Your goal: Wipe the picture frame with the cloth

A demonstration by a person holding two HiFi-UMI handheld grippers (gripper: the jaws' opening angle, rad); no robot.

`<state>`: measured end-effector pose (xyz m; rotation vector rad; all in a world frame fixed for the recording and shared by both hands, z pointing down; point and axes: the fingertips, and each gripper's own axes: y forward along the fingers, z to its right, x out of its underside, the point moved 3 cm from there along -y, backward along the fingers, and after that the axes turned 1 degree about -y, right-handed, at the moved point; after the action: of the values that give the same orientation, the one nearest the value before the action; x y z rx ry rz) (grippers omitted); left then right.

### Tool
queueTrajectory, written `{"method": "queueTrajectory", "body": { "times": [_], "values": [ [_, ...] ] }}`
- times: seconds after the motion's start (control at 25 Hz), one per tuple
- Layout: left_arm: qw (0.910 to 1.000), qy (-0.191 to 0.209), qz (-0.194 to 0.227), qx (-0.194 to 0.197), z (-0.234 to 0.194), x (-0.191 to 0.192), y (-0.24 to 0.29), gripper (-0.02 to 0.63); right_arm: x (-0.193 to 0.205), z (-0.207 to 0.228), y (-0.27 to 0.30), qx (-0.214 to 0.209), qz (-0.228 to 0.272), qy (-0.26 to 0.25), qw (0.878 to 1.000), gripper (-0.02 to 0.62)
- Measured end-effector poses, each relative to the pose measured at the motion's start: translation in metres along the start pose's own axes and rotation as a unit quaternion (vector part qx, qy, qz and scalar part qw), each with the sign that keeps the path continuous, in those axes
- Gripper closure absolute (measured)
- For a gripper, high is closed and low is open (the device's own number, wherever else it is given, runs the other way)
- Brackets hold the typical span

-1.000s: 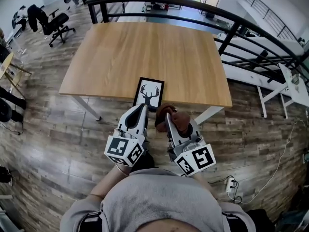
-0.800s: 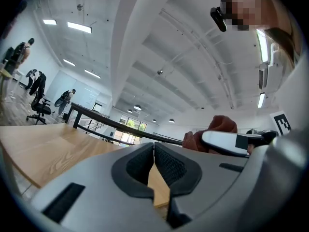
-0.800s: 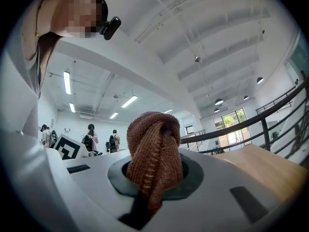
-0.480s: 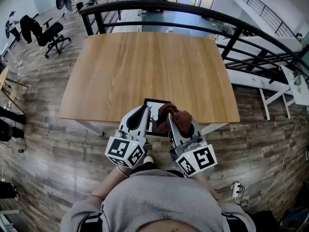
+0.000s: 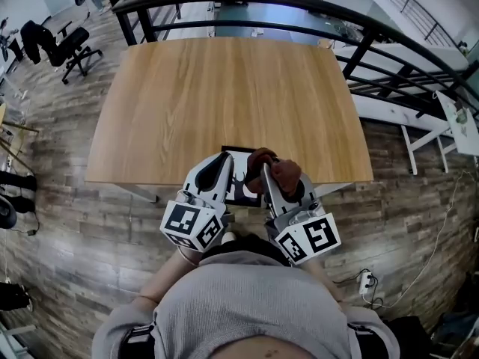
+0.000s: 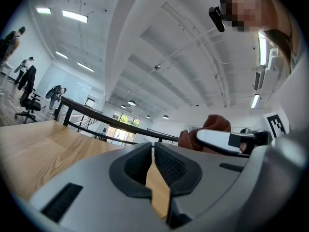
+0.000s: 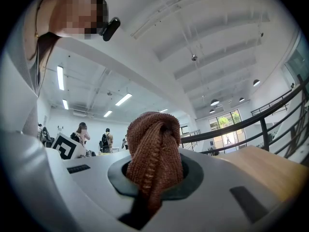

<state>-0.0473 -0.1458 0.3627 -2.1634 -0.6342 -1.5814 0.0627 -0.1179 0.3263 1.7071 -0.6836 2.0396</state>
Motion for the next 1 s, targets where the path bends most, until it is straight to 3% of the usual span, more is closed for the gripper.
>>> {"method": "queueTrajectory", "body": {
  "times": [0.2,0.32,0.4,0.52,0.56,0.76,1.0],
  "values": [
    [0.9985,-0.021,-0.043,0.029,-0.002,0.018,0.005,0.597,-0.002,0.001,0.003,-0.009,-0.006,-0.006,1.0,0.549],
    [0.9959,-0.055,-0.069,0.017,-0.018,0.038,0.004,0.592,0.003,0.01,0.005,-0.003,-0.012,0.001,1.0,0.549],
    [0.9909,-0.091,-0.099,0.004,-0.034,0.059,-0.002,0.547,0.007,0.012,0.006,-0.003,-0.016,0.006,1.0,0.549],
    [0.9764,-0.141,-0.163,-0.015,-0.058,0.099,-0.014,0.37,0.014,0.011,0.01,-0.005,-0.025,0.009,1.0,0.549],
    [0.9695,-0.16,-0.185,-0.017,-0.064,0.114,-0.017,0.35,0.016,0.011,0.012,-0.005,-0.028,0.011,1.0,0.549],
    [0.9355,-0.219,-0.275,-0.03,-0.086,0.184,-0.031,0.325,0.027,0.014,0.019,-0.005,-0.043,0.018,0.999,0.549],
    [0.9095,-0.247,-0.332,-0.04,-0.099,0.23,-0.037,0.325,0.034,0.016,0.027,0.002,-0.052,0.019,0.998,0.549]
  ]
}}
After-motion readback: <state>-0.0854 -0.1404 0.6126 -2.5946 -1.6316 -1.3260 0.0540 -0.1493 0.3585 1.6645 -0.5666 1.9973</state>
